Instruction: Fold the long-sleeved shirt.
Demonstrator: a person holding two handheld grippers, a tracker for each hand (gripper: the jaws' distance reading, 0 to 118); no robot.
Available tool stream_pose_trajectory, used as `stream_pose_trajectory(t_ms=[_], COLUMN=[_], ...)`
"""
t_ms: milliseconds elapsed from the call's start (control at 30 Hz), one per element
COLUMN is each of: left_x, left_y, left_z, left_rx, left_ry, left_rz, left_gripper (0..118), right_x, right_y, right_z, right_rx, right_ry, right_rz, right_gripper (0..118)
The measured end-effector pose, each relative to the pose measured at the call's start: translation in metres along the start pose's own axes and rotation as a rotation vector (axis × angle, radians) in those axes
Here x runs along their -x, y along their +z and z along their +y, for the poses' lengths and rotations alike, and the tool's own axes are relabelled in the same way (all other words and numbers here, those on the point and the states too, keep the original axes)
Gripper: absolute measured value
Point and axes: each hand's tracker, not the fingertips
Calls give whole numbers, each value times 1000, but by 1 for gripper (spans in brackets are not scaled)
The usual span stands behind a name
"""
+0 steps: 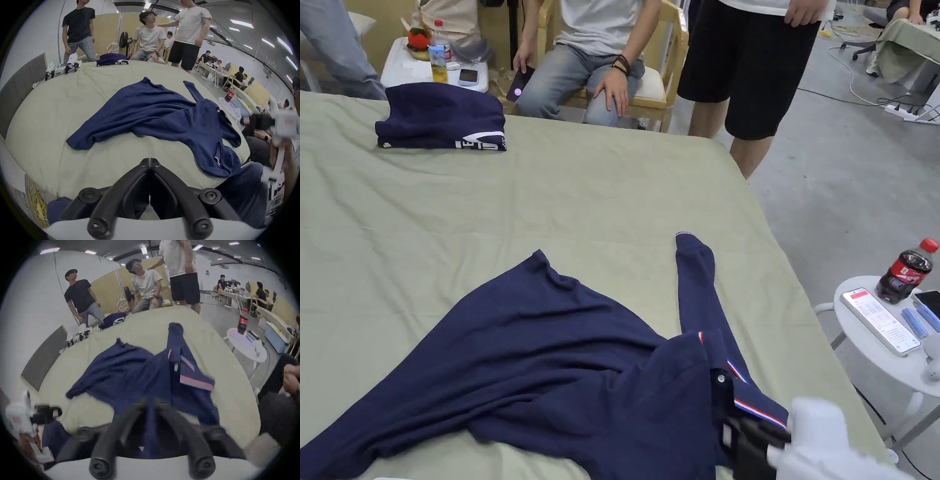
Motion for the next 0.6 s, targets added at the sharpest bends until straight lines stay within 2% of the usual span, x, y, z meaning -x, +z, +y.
stream_pose_trajectory(t_ms=[33,67,167,333,367,400,433,467,500,600], left_x=[1,2,6,15,16,18,20,22,24,32], left_y=[-5,-9,-17,-23,-24,-24,-24,-25,-27,-47], left_z=[3,6,12,16,16,16,16,17,21,58], left_rx=[1,1,4,8,10,11,11,12,11,-17], left_ry=[-7,-9,-2,16,22,25,31,39,45,36], left_rz=[6,9,23,50,58,61,65,70,65,19], left_gripper=[0,0,0,0,0,0,0,0,0,0], right_x=[-6,-13,-37,-51,-48,-49,-49,-48,-39,-39], right_y=[-20,-42,-114,-193,-200,-208,-213,-215,-208,-191], right_z=[23,42,85,116,115,112,109,105,100,95], right_rx=[11,41,117,284,321,374,413,402,382,341], right_ry=[-3,-5,-4,-64,-67,-58,-43,3,32,18], right_rz=[-17,-44,-67,-94,-108,-138,-165,-171,-173,-138], right_gripper=[60,84,86,85,83,56,20,8,7,7])
